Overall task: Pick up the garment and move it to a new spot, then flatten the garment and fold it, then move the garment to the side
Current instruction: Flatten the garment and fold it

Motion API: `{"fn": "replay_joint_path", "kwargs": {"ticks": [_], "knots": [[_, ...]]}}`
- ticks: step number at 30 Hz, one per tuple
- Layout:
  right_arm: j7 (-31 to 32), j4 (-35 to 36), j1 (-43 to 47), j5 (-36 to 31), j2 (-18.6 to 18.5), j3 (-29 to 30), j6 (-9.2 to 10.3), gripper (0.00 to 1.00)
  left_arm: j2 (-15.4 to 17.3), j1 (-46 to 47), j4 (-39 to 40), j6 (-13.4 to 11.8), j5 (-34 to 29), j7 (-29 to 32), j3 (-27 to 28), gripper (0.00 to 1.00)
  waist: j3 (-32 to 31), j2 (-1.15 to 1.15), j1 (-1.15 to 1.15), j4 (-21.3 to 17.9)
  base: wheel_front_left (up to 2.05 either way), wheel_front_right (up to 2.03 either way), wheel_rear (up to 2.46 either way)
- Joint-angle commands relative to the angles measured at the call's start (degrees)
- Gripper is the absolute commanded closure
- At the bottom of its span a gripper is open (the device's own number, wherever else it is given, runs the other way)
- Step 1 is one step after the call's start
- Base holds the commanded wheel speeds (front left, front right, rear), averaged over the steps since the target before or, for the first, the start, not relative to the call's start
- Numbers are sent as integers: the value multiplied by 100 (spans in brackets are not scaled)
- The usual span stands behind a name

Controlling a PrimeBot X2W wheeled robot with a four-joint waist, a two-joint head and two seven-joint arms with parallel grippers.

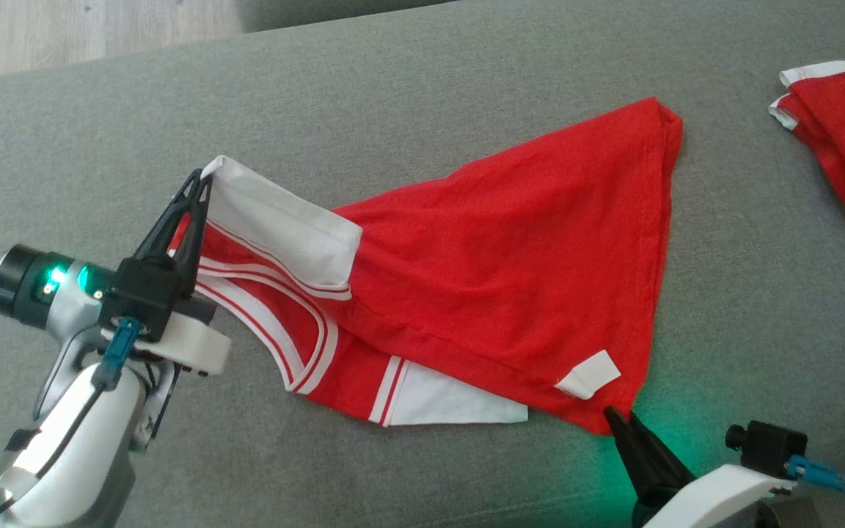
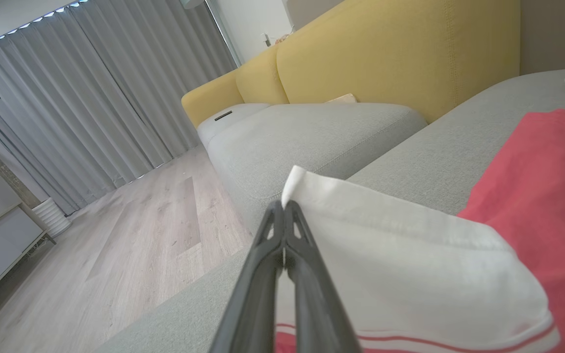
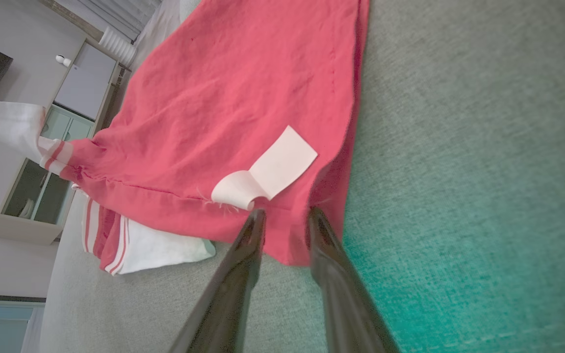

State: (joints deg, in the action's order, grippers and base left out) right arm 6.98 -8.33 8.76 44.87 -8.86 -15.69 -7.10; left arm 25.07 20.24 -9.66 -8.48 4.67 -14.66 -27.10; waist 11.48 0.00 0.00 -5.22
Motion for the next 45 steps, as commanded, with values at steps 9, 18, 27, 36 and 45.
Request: {"fn": "replay_joint_path", "kwargs": {"ticks": [9,18,27,36,45], "knots": [[-357,-20,-223,-178,-96,-61,-39,100,144,250,97,12,-23,-34,236,100,-86,0,0,36,0,0,0],[-914,501,-486,-416,-537,269,-39,100,154,35,384,38,188,-34,452,100,-546,0,0,-65,0,0,0],[-401,1965,-1153,-679,-1353,1377,-39,100,239,22,1346,469,842,-33,936,100,-1135,0,0,-123,0,0,0],[809,1897,-3026,-296,-1691,1727,-39,100,475,1617,1910,1097,1237,580,1071,100,-1079,0,0,-6,0,0,0],[1359,188,-5728,-219,-1613,1190,-39,100,48,4302,483,1477,1824,785,999,100,257,0,0,231,0,0,0]]}}
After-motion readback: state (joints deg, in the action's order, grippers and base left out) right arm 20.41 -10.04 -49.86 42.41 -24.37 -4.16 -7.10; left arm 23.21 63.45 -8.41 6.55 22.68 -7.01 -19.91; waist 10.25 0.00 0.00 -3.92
